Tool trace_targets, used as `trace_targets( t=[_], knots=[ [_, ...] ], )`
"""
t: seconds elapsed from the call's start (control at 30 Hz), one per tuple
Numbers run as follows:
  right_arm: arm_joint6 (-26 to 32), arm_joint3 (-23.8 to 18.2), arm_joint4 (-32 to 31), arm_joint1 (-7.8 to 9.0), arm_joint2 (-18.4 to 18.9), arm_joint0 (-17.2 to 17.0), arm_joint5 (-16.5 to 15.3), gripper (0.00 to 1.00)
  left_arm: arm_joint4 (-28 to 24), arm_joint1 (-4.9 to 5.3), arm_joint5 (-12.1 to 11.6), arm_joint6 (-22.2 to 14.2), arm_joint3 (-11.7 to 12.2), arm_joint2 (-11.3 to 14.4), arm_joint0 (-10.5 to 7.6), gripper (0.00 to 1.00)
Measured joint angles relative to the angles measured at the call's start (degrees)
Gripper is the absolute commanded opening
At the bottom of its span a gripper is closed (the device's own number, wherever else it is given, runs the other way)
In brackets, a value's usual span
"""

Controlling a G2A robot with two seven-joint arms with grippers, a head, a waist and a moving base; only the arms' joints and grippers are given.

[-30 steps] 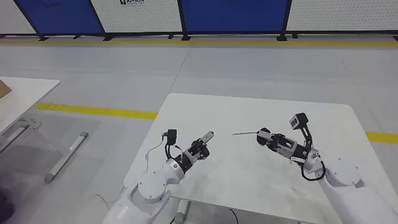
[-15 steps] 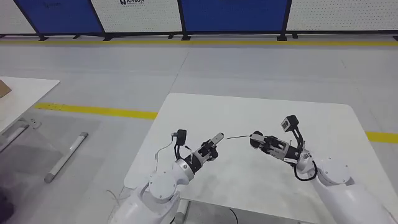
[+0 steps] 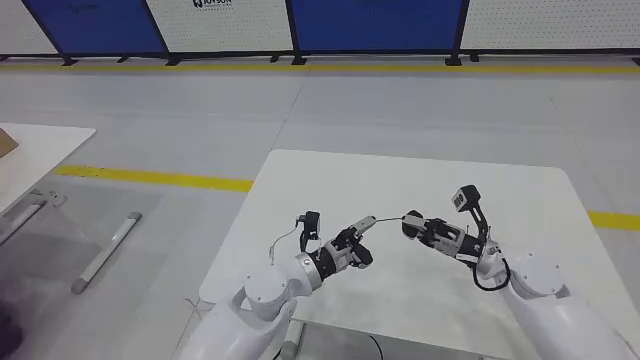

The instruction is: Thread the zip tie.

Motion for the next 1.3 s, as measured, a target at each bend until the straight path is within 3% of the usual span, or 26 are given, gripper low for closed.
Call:
trace_targets(
  t=[0.13, 0.23, 0.37, 0.8, 1.07, 1.3],
  knots=[
    [-2.5, -2.1, -1.2, -0.08, 1.3, -2.1, 0.0, 0.0, -0.6, -0.09, -0.3, 0.7, 0.3, 0.1, 0.02, 1.0],
    [-3.7, -3.9, -2.6, -0.5, 2.0, -3.9, -0.1, 0.0, -2.9, -0.53, -2.1, 3.1, 1.2, 0.9, -0.65, 1.0],
    [-2.9, -4.2, -3.0, -1.0, 2.5, -4.8, -0.1, 0.0, -5.9, -0.93, -5.0, 2.7, 1.7, 1.8, -1.93, 1.0],
    [-2.9, -4.2, -3.0, -0.99, 2.5, -4.8, -0.1, 0.0, -5.9, -0.97, -5.0, 2.9, 1.8, 2.0, -2.01, 1.0],
    [-2.9, -4.2, -3.0, -0.99, 2.5, -4.8, -0.1, 0.0, -7.4, -1.64, -5.5, 4.8, 2.6, 4.3, -4.63, 1.0],
    [-2.9, -4.2, -3.0, -0.99, 2.5, -4.8, -0.1, 0.0, -7.5, -1.68, -5.5, 5.1, 2.8, 4.3, -4.73, 1.0]
  ],
)
